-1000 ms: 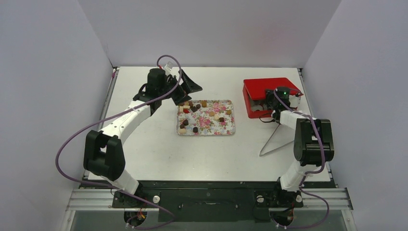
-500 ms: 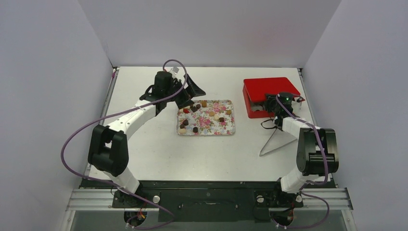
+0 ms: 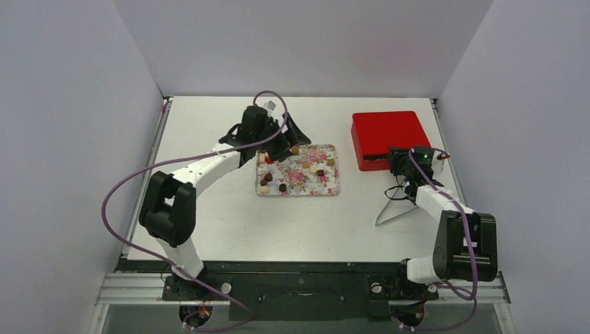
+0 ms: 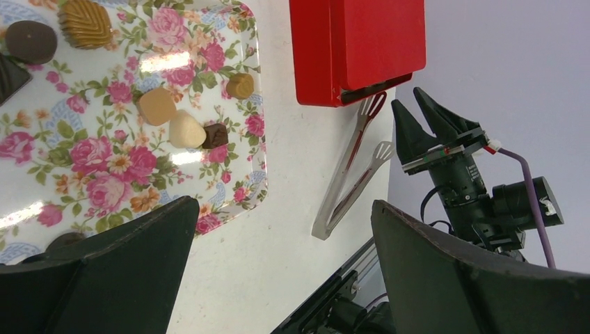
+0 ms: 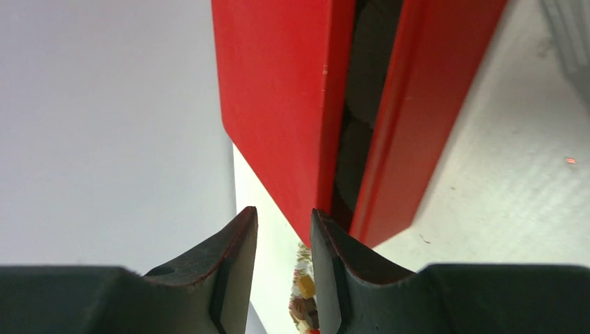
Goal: Pack the chocolate
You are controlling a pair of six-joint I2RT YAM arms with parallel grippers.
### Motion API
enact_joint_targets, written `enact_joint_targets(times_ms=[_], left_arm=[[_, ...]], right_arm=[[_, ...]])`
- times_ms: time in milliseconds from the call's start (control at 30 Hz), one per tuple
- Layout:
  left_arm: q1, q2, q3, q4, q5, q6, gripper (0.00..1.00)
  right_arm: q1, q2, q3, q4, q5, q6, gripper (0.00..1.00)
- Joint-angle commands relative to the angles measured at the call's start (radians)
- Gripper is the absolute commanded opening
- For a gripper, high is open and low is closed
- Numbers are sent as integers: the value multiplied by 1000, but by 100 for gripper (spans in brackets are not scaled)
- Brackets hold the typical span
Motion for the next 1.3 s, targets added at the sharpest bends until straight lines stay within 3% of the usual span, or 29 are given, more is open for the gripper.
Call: enact_joint_targets(times_ms=[0,100,200,433,633,967,1133,1267], left_arm=[[-23,40,94,18,-25,8,94],[-38,66,132,20,-32,9,94],[-60,113,203,39,-52,13,94],[-103,276,394,51,-97,47,94],[-124,444,570,81,-49,52,95],[-157,696,911,-17,11,54,97],[-176,838,1163,-99,20,53,97],[-182,925,1260,-123,4,35,97]], right_arm=[[-31,-84,-44,-141,1,3,31],[-47,-123,2,-209,0,-81,32],[-48,-77,255,-430,44,-287,38],[-89,287,875,-712,129,-593,56],[-156,522,1118,-756,98,-654,66],[-251,739,1267,-768,46,-673,71],[-269,763,1242,-757,26,-679,72],[-272,758,1186,-714,-11,-678,73]])
